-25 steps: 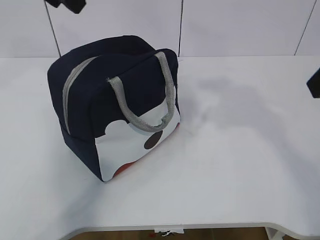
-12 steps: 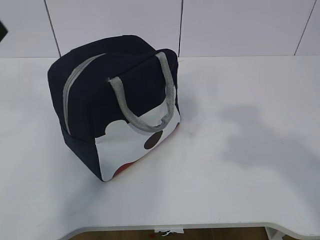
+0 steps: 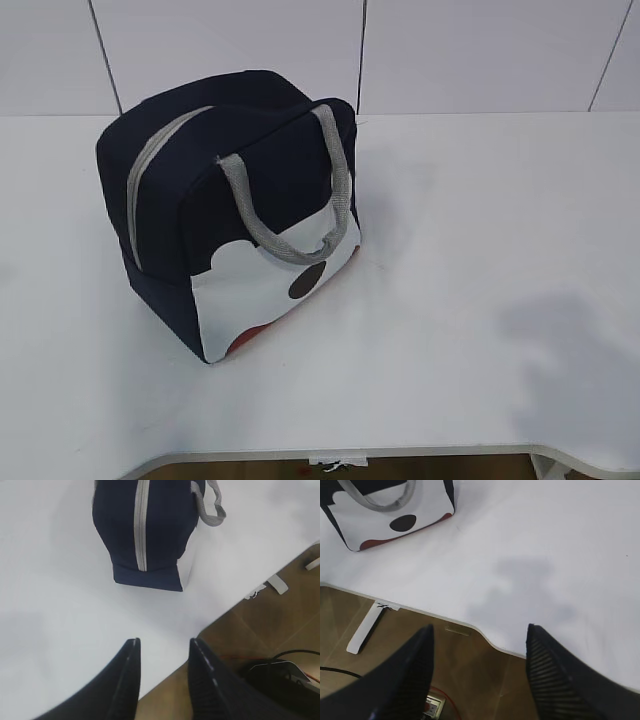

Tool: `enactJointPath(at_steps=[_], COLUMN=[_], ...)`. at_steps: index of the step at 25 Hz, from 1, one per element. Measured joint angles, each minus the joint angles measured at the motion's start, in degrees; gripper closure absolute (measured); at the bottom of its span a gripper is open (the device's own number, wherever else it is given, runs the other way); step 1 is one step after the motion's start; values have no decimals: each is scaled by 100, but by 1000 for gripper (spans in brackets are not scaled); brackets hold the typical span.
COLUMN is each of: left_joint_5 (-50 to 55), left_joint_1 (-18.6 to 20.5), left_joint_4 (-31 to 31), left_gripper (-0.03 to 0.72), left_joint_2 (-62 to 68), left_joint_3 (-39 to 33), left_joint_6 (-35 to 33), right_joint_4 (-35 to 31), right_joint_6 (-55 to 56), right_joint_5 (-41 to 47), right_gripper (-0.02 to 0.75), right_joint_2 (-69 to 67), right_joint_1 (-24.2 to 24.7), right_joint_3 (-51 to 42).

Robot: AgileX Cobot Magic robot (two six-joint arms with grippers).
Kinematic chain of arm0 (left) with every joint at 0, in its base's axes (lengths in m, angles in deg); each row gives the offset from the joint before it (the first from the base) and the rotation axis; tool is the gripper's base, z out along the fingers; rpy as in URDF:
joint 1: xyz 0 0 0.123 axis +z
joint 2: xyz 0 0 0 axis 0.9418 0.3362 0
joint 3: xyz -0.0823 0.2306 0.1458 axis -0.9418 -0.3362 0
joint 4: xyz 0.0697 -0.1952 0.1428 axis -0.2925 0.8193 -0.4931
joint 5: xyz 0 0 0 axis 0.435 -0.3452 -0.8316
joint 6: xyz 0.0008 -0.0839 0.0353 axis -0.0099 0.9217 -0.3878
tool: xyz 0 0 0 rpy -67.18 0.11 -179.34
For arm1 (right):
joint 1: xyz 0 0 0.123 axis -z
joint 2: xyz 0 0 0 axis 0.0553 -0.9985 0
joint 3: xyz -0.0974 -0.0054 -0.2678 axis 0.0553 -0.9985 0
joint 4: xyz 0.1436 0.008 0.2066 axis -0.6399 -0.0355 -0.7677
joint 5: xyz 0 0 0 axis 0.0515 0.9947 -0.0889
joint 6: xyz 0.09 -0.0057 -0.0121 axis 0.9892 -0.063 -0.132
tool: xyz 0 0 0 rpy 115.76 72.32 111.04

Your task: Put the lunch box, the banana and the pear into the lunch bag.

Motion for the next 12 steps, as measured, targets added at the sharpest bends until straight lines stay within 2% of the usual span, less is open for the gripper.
enactJointPath(at_steps=[6, 12], left_joint_5=[-126, -590], left_joint_1=[0, 0], left_joint_4=[12, 62], left_gripper=[444, 444], left_joint_2=[-814, -1861], left_joint_3=[-728, -1807], left_joint_6=[0, 0], right_joint_4=[178, 225], right_joint_6=[11, 11], right_joint_5=[10, 10], right_gripper=[293, 293], right_joint_2=[496, 929], right_joint_1=[0, 0], right_joint_3=[-767, -1511])
